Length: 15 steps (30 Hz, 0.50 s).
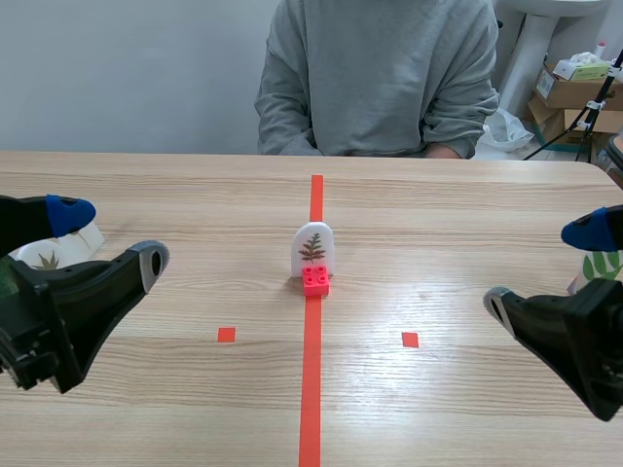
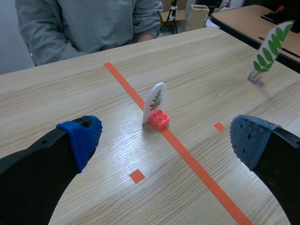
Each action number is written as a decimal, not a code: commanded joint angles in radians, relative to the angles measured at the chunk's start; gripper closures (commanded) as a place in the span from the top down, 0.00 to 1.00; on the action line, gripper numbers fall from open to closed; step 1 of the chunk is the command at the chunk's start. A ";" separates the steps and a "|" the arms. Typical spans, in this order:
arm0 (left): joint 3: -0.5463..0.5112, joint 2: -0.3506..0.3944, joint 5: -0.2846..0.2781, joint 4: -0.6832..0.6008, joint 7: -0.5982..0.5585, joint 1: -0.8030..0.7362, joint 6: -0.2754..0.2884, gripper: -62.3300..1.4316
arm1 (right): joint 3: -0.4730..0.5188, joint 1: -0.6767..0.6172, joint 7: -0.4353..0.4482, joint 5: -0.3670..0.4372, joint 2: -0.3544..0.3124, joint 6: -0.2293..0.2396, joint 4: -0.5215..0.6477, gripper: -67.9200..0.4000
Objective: Do the leaf sorting experiment
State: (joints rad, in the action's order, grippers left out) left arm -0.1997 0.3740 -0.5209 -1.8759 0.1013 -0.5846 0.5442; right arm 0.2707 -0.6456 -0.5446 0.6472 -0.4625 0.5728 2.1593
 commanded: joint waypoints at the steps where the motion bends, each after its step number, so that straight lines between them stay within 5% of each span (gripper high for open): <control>1: -0.003 0.001 -0.006 -0.016 -0.013 0.000 0.002 0.94 | 0.009 0.011 0.008 0.004 -0.009 -0.004 -0.002 0.84; 15: -0.003 0.001 -0.006 -0.016 -0.013 0.000 0.002 0.94 | 0.009 0.011 0.007 -0.019 -0.008 -0.004 -0.002 0.84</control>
State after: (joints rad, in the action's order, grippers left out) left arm -0.1997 0.3740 -0.5209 -1.8759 0.1013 -0.5846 0.5442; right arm 0.2707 -0.6456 -0.5446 0.6205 -0.4625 0.5728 2.1593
